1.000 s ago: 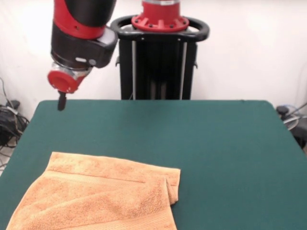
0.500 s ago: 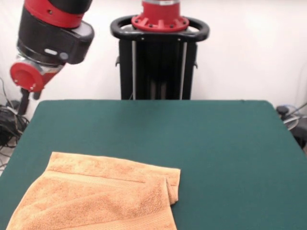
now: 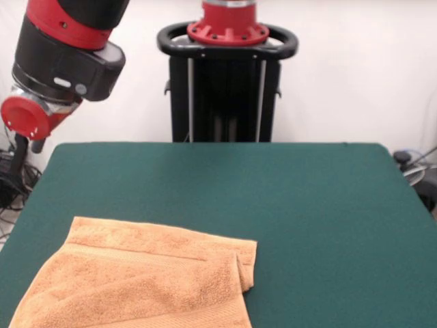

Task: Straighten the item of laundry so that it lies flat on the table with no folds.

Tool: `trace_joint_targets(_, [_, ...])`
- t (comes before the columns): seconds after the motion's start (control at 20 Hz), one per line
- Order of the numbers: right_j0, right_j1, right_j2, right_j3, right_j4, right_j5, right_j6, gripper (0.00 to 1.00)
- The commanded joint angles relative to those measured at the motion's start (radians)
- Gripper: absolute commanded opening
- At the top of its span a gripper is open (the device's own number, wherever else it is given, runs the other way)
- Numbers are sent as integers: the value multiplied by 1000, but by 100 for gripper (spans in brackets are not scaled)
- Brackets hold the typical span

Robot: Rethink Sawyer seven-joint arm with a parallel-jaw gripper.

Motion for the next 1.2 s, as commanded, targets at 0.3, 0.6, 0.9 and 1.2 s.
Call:
trace_joint_targets(0.3, [30, 187, 71, -73, -54, 300, 83, 100])
trace_joint_targets(0.6, [60, 266, 16, -107, -49, 264, 169, 100])
trace_joint_targets(0.9, [-52, 139, 265, 28, 114, 124, 87, 100])
trace_joint_targets(1.2, [-135, 73, 414, 99, 164, 73, -10, 100])
